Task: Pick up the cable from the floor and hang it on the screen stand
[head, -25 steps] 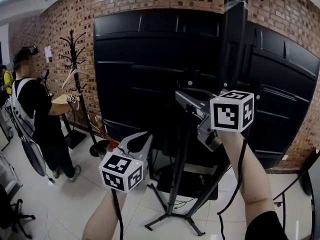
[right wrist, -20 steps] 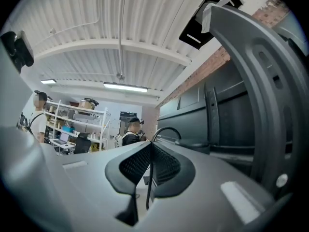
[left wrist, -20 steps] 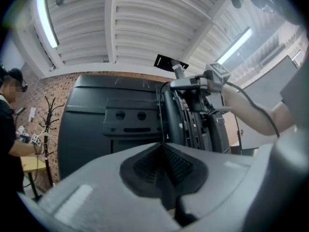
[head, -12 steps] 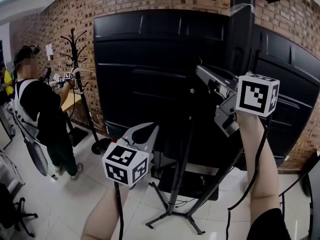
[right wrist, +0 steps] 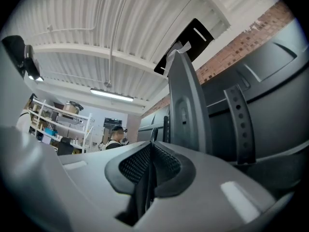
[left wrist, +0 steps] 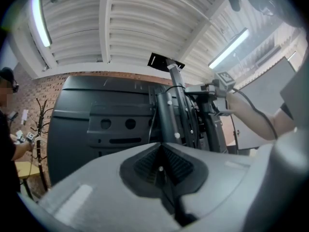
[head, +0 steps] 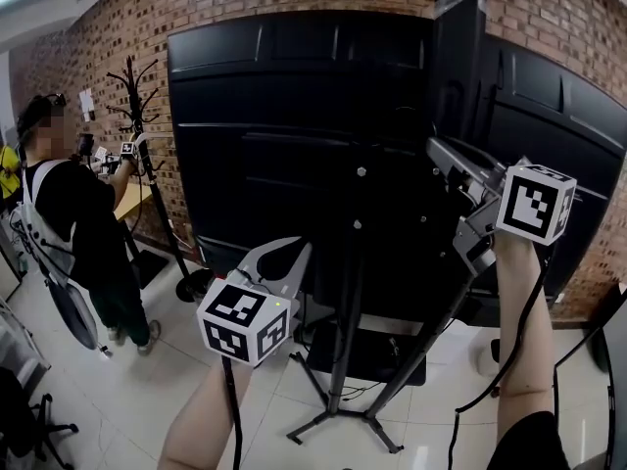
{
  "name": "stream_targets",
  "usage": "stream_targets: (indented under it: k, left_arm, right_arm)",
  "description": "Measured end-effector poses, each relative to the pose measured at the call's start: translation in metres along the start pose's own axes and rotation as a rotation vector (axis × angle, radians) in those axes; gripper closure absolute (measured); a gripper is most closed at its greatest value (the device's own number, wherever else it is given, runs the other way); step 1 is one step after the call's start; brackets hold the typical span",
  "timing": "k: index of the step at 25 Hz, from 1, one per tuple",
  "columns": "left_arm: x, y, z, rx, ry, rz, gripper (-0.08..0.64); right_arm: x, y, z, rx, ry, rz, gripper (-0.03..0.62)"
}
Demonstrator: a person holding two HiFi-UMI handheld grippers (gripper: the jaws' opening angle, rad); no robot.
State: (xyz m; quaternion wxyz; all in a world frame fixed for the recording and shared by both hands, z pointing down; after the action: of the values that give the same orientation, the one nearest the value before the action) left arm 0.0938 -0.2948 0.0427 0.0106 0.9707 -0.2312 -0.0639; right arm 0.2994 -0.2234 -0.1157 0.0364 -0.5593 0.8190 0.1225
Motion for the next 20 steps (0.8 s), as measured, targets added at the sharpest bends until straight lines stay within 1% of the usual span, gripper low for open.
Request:
stream_targets:
  k: [2, 4, 7, 10, 14, 16, 20]
  left_arm:
    - [0.003, -0.003, -0.003, 0.003, 0.007, -0.006, 0.555]
    - [0.005, -0.006, -0.005, 0.003, 0.012, -0.014, 0.555]
    - [0.005, -0.01, -0.009, 0.0, 0.015, -0.026, 0.555]
    - [0.003, -0.009, -0.013, -0.006, 0.016, -0.027, 0.555]
    - [0.001, -0.012, -0.014, -0.014, 0.013, -0.026, 0.555]
    - [0.0, -0.013, -0.016, -0.015, 0.017, -0.024, 0.555]
    - [-0.005, -0.012, -0.02, -0.022, 0.019, -0.018, 0.555]
  right_arm:
    - [-0.009, 0.0, -0.01, -0.008, 0.019, -0.024, 0.574]
    - [-0.017, 0.002, -0.022, 0.004, 0.013, -0.047, 0.574]
    - [-0.027, 0.008, -0.055, 0.03, 0.022, -0.096, 0.574]
    - [-0.027, 0.012, -0.09, 0.1, 0.049, -0.094, 0.574]
    - [-0.028, 0.011, -0.12, 0.163, 0.064, -0.092, 0.574]
    - [-0.027, 0.014, -0.131, 0.171, 0.069, -0.089, 0.574]
    - [-0.022, 0.023, -0.144, 0.144, 0.073, -0.101, 0.574]
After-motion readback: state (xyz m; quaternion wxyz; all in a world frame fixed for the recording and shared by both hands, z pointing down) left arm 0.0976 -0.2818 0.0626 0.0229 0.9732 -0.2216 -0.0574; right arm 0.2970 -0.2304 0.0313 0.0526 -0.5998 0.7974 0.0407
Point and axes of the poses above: the fingertips, and each gripper's own axes: x forward along the fingers, y to its left, z out of its top, the point moved 5 cm from there along -x, backward along the fingers, and after that the axes turned 9 degrees about -x, right-handed, at the moved point
